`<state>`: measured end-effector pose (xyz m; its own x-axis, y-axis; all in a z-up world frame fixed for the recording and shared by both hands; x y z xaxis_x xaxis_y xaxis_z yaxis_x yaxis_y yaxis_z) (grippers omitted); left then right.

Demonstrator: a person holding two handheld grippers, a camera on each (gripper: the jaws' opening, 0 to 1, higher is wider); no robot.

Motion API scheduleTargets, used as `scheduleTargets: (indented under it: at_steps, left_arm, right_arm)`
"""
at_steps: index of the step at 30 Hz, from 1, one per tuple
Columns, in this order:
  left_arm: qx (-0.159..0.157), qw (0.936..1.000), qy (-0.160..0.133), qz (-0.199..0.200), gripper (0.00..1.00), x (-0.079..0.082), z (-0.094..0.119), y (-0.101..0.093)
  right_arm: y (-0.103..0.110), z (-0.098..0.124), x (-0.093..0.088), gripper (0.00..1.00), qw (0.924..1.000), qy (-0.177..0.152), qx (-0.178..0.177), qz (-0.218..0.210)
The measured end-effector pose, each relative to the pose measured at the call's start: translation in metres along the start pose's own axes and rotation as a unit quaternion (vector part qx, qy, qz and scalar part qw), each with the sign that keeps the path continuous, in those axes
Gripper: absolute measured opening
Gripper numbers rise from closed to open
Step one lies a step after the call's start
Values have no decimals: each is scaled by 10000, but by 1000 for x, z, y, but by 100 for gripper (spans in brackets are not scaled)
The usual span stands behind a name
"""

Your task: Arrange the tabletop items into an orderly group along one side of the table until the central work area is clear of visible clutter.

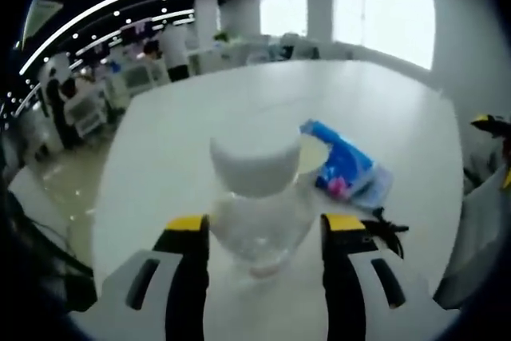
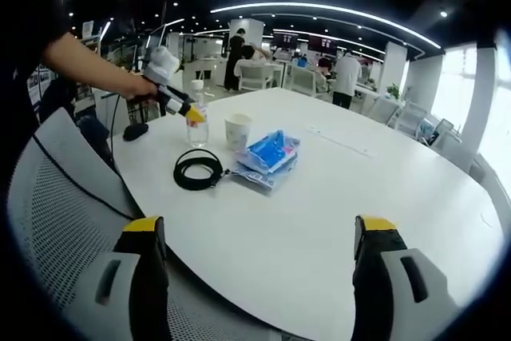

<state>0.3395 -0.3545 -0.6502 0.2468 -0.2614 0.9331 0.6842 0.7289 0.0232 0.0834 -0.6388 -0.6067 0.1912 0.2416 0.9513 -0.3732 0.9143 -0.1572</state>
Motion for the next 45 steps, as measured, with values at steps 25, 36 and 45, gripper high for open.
scheduleTargets:
  at_steps: [25,36,45]
  left_arm:
    - [461,9985,-46,308,45,-1,-6,5]
    - [460,9984,-95,312,45,-1,-6,6]
    - [486,9982,-169,313,44,0,-7,6]
  right_arm:
    - [-1,0,0,97,10000,3,-27,33]
    - [-1,0,0,97,10000,4,-49,23]
    - [-2,0,1,97,10000,-4,-62,11]
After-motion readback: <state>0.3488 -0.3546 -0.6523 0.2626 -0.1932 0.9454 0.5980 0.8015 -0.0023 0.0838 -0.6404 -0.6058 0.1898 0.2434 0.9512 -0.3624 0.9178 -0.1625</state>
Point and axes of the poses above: the point that each gripper's makers call its tool centre point, and the gripper's own axes: z roughly backward along the fingers, y roughly to its left, x roughly out of its top, the point moved 5 cm from there along z, roughly backward along the fingers, and after that the axes turned 14 degrees about -y, right-handed, at the moved point
